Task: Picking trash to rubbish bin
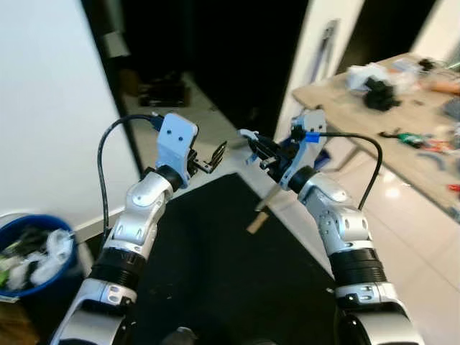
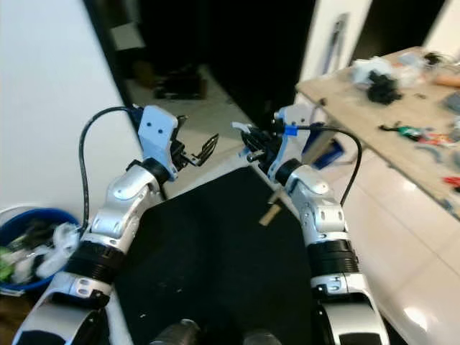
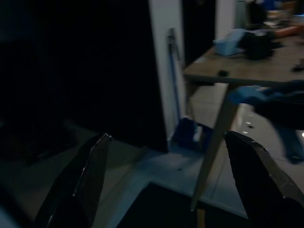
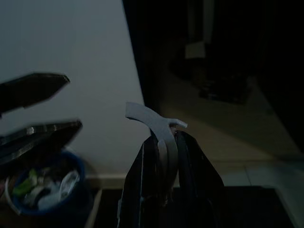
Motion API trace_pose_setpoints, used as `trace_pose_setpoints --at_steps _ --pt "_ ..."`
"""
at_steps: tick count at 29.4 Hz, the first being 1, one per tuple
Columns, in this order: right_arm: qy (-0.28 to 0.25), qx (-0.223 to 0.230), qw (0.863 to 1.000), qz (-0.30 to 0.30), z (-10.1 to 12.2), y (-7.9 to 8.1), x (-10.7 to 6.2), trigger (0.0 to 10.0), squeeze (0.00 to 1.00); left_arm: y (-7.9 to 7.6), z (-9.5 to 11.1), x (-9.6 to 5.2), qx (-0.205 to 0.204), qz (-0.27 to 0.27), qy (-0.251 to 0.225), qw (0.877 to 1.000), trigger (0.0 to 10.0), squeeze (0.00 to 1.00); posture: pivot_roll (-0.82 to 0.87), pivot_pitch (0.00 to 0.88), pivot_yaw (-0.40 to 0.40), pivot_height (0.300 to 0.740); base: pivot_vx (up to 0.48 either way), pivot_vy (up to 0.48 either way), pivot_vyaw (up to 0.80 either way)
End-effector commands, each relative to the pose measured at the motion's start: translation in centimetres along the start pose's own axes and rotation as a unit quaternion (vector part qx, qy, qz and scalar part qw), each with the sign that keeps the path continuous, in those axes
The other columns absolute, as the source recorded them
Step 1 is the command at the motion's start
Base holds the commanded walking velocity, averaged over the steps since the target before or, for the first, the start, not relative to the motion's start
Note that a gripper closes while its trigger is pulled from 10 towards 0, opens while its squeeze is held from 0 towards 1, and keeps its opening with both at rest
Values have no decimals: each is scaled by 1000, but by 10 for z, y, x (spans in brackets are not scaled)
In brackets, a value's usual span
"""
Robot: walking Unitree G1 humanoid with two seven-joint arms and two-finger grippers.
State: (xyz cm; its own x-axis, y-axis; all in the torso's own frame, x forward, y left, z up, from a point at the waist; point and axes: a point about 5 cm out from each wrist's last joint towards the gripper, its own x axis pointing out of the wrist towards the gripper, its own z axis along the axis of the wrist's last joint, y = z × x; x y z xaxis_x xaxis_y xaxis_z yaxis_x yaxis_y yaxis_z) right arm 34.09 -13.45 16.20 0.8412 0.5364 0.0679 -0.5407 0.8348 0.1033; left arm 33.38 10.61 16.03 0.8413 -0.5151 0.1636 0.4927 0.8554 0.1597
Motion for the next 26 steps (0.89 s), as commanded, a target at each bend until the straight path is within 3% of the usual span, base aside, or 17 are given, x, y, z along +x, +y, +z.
trace_pose_setpoints --at_steps 1,2,3,4,7,12,26 --pt "-1 -22 1000 2 1 -2 -10 10000 0 11 -5 -16 -3 67 1 998 10000 0 -77 0 -24 740 0 0 775" --pt "-1 -22 1000 2 1 -2 -10 10000 0 11 -5 -16 -3 67 1 998 10000 0 -77 0 -24 740 0 0 775" --pt "1 -27 1000 9 -2 -1 -17 10000 0 19 -11 -30 -16 120 11 993 10000 0 -69 0 -29 740 0 0 663" --pt "3 -26 1000 12 -3 -1 -20 10000 0 20 -14 -35 -24 137 15 990 10000 0 -65 0 -31 740 0 0 663" --pt "6 -23 1000 20 -5 1 -26 10000 0 17 -19 -46 -42 162 21 986 10000 0 -53 0 -42 740 0 0 667" --pt "10 -27 999 27 -8 3 -39 10000 0 15 -26 -63 -26 178 42 983 10000 0 -43 0 -47 740 0 0 711" --pt "24 -22 999 13 -25 2 -57 10000 0 10 -32 -65 -25 194 67 978 10000 0 -48 0 -29 740 0 0 763"
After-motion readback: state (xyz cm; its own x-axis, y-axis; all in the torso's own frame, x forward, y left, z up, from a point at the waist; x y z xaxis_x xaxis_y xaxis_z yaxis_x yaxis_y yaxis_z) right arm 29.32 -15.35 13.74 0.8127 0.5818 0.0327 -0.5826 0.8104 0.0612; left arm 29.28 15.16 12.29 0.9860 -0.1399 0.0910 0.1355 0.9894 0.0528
